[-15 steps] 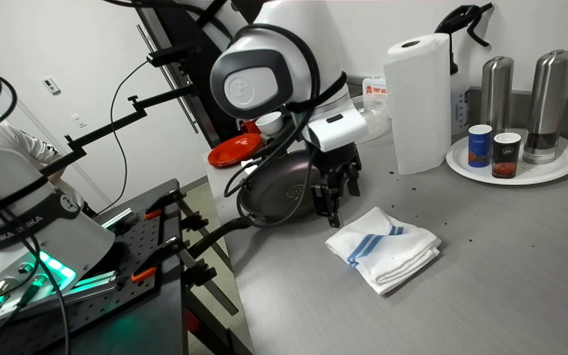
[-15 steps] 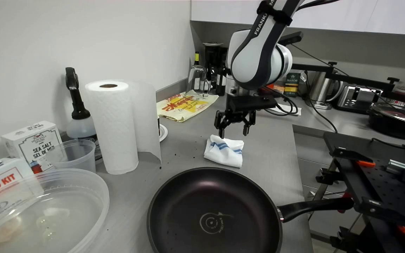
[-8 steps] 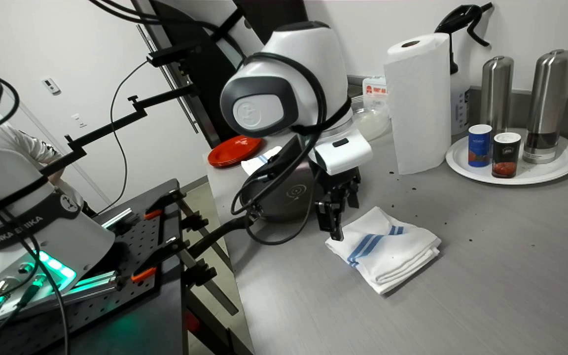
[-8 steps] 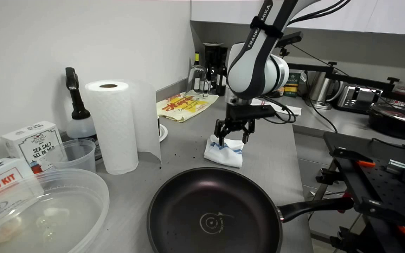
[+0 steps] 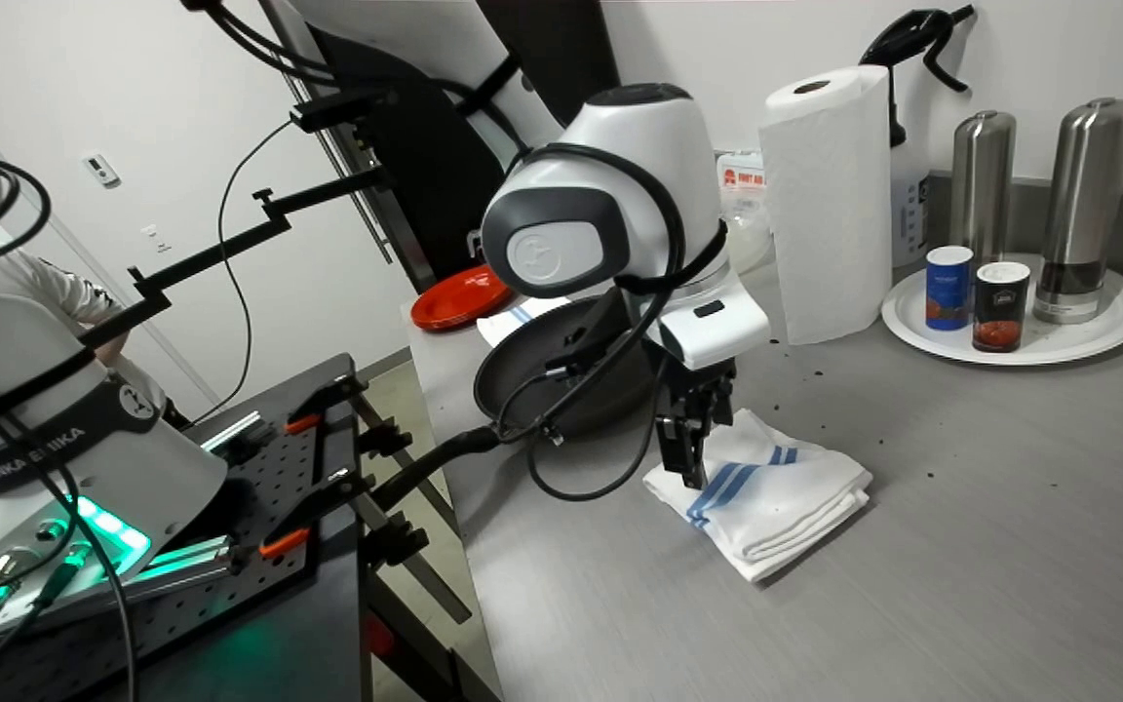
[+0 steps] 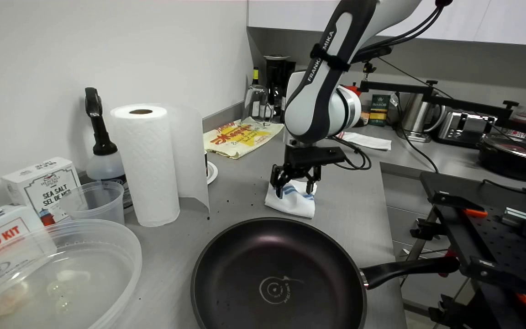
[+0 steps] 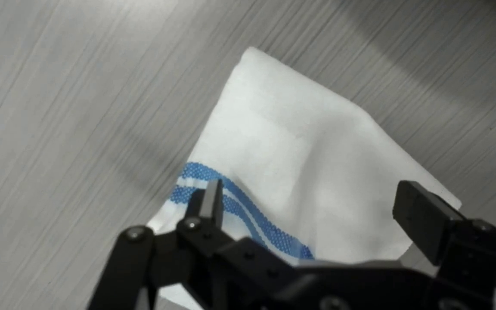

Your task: Pick up the cloth from the counter and wipe the pan

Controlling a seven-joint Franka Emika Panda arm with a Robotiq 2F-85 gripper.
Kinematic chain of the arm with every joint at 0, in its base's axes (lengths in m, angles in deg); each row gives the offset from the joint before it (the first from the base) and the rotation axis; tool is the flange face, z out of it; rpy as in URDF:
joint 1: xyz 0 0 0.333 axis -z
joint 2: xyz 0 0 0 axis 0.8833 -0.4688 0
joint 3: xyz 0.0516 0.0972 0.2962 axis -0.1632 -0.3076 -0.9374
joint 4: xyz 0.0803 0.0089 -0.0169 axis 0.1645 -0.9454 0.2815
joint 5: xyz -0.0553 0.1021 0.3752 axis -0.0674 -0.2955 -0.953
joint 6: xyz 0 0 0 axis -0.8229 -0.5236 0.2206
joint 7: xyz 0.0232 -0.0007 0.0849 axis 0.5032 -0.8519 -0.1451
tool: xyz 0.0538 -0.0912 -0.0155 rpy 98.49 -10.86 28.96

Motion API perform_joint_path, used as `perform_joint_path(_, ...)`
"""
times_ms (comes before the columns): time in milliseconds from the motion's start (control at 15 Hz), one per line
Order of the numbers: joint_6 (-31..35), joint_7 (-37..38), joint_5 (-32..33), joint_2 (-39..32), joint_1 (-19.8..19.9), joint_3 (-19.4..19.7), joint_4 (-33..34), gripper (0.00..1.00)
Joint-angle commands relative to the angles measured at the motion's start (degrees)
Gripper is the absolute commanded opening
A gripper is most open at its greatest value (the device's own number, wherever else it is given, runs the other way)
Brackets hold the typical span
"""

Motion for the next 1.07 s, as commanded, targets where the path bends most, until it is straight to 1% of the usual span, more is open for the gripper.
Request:
perform_joint_path(0,0.7,-1.0,-1.7,-3.4,-0.3,0.6,4.1,1.00)
perform_joint_path(267,0.5,-0.7,-1.4,-4.7,-0.6,1.8,5.7,1.00)
perform_joint_path(467,0.3,-0.6,-1.4,-5.1,-0.4,2.5,5.7,1.00)
perform_joint_path(933,-0.3,-0.7,-1.6,-5.8,-0.2,2.6,5.3,1.00)
perform_joint_path(1000,-0.3,-0.7,-1.6,-5.8,-0.2,2.5,5.4,0.90)
